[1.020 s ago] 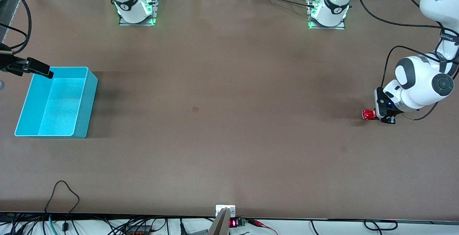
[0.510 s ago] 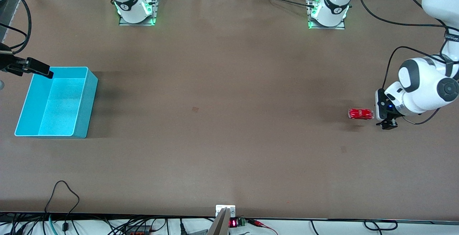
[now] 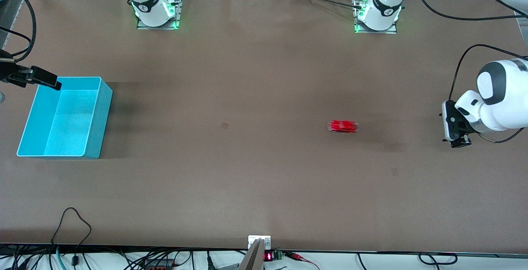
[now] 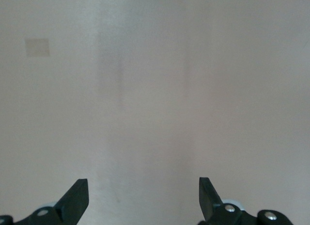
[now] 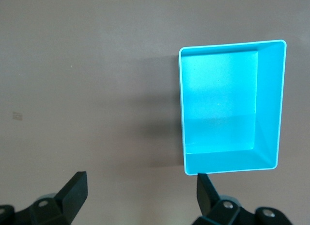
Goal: Wind red beetle toy and store in blue box
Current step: 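Raise the left gripper away while the car rolls toward the box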
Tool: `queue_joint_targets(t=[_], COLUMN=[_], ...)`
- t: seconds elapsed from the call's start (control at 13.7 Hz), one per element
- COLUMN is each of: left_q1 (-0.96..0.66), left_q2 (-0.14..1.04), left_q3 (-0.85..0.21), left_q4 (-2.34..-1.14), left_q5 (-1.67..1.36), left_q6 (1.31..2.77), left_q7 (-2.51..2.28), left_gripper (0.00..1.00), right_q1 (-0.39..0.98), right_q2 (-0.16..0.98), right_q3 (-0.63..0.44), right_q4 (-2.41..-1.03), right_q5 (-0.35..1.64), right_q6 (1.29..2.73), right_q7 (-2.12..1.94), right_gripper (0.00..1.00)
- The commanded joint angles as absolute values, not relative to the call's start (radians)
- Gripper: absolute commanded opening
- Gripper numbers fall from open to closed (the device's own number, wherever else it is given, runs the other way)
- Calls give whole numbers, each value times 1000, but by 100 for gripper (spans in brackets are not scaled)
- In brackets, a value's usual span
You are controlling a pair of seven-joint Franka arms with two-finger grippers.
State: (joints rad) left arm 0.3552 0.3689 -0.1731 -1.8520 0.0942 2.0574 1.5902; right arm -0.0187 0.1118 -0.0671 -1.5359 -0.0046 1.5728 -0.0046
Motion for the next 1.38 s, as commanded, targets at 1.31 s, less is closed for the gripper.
queue_joint_targets(t=[1.31], left_q1=[278], left_q2=[156], left_q3=[-250], left_q4=[-1642], left_q5=[106], left_q6=[1559], left_q7=[781], left_gripper=[100], right_q1=[-17], right_q2=[107], right_q3=[-61], right_q4=[-1532], right_q5=[15], right_q6=[1568], right_q7=[5], right_gripper=[100])
